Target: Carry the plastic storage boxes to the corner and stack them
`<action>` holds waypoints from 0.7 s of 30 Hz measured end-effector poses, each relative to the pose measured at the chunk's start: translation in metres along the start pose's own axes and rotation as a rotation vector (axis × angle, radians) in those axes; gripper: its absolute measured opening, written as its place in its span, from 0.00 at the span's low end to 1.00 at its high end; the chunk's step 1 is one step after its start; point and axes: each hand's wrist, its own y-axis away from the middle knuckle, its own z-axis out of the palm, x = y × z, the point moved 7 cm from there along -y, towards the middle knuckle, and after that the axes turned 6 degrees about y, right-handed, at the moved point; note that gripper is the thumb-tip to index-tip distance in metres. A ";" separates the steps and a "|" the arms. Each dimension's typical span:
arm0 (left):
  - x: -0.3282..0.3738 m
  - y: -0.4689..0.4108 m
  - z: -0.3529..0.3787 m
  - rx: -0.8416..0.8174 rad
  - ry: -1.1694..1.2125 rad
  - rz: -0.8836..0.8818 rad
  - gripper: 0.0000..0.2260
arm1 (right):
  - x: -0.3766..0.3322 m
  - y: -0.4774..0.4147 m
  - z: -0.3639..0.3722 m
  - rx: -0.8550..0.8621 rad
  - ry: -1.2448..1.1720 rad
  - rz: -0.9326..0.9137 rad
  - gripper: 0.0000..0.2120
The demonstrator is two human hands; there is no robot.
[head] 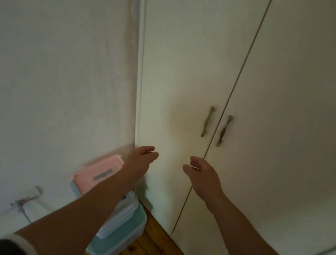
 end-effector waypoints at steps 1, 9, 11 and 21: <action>0.001 0.004 0.008 -0.027 -0.008 0.009 0.17 | 0.004 0.011 -0.006 0.019 0.007 0.015 0.22; -0.005 0.050 0.095 -0.307 -0.051 0.013 0.16 | 0.052 0.095 -0.064 0.208 0.058 0.166 0.22; -0.005 0.062 0.116 -0.364 -0.059 0.020 0.15 | 0.063 0.114 -0.081 0.260 0.044 0.196 0.22; 0.006 0.143 0.244 -0.621 -0.102 0.066 0.14 | 0.127 0.220 -0.175 0.488 -0.012 0.363 0.23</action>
